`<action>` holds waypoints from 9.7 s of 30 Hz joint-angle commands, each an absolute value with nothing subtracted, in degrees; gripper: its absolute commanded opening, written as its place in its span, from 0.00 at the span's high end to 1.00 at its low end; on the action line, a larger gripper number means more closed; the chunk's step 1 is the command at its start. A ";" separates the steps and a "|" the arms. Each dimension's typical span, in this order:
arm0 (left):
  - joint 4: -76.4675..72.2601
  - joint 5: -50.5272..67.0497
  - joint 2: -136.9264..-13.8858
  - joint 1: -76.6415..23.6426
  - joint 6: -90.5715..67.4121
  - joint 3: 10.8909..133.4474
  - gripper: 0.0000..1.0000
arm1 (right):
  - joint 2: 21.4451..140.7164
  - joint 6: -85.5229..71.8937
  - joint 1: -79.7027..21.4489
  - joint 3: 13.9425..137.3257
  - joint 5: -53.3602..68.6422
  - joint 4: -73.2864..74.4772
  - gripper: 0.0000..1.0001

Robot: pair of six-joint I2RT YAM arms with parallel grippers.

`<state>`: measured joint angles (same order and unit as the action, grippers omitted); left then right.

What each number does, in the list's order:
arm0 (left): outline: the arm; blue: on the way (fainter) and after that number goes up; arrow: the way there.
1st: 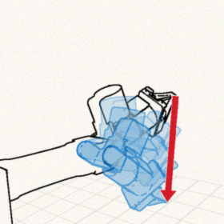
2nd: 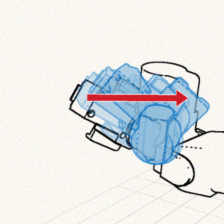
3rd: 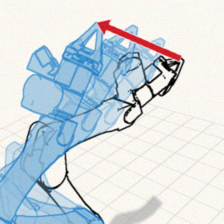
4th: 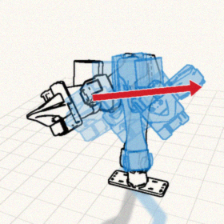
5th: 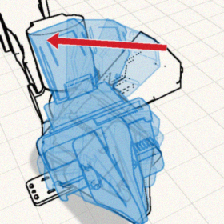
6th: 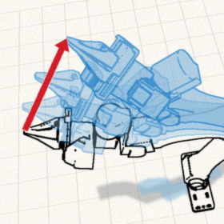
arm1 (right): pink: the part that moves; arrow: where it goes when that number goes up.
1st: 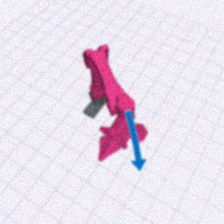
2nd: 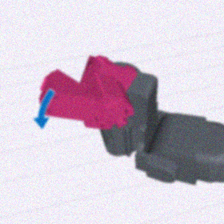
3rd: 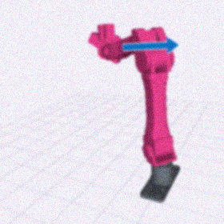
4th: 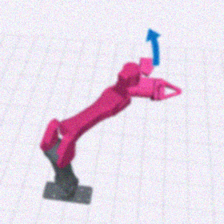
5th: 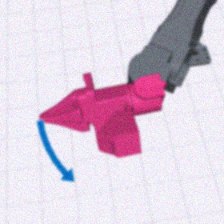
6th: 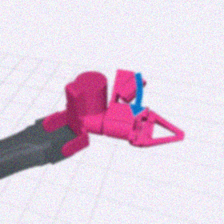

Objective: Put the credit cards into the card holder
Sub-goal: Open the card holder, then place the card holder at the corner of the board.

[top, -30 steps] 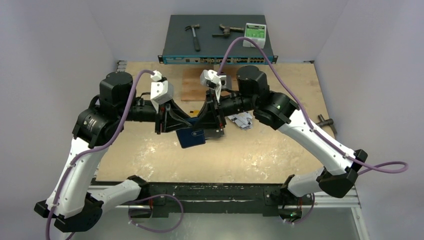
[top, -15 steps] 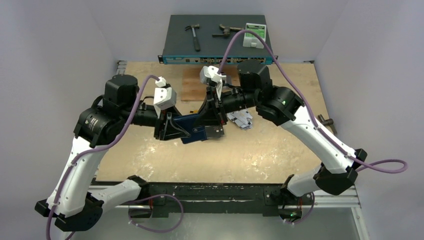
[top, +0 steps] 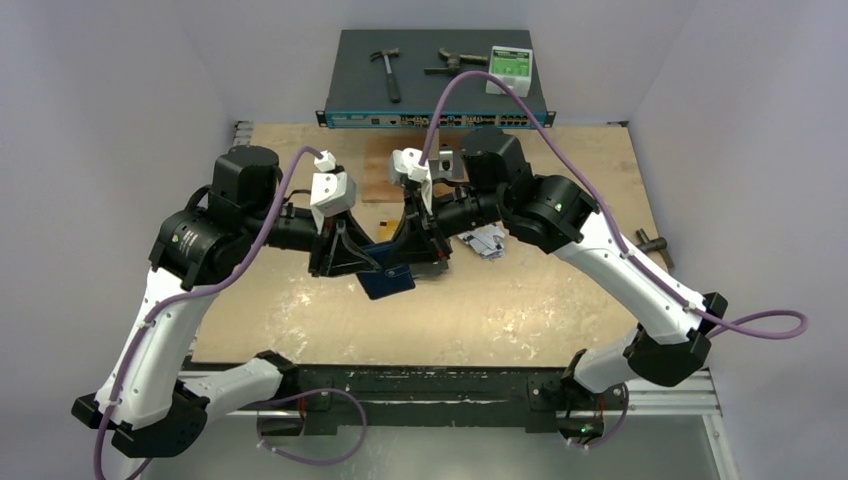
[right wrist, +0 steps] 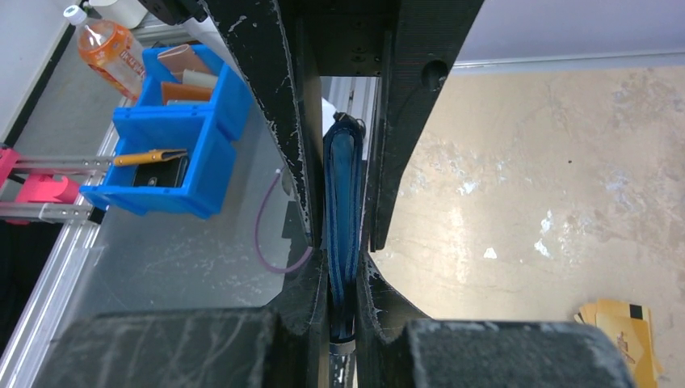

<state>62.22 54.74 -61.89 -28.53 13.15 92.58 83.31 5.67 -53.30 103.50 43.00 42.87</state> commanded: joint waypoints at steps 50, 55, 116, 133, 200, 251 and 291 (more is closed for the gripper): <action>29.88 10.09 -46.61 -28.52 -15.98 76.17 1.00 | 78.17 -51.07 -53.25 73.14 10.75 -20.85 0.32; 29.54 11.06 -46.50 -28.56 -16.36 76.67 1.00 | 79.27 -53.47 -53.24 72.68 12.42 -23.38 0.39; 26.40 21.88 -43.37 -26.77 -20.66 72.06 1.00 | 91.65 -81.83 -53.50 64.12 22.76 -79.33 0.91; 29.15 19.48 -39.89 -26.72 -7.39 66.43 1.00 | 92.85 -90.88 -54.44 64.51 26.13 -83.55 1.00; 40.50 46.85 -46.72 -26.63 -4.77 68.64 1.00 | 70.01 2.74 -69.39 82.49 -26.28 21.04 0.55; 40.86 47.20 -47.38 -26.63 -4.32 70.05 1.00 | 73.63 0.54 -71.78 85.47 -17.42 32.44 0.39; 51.66 34.48 -50.02 -23.13 6.70 66.72 0.20 | 76.28 -11.15 -70.12 71.99 -9.49 41.75 1.00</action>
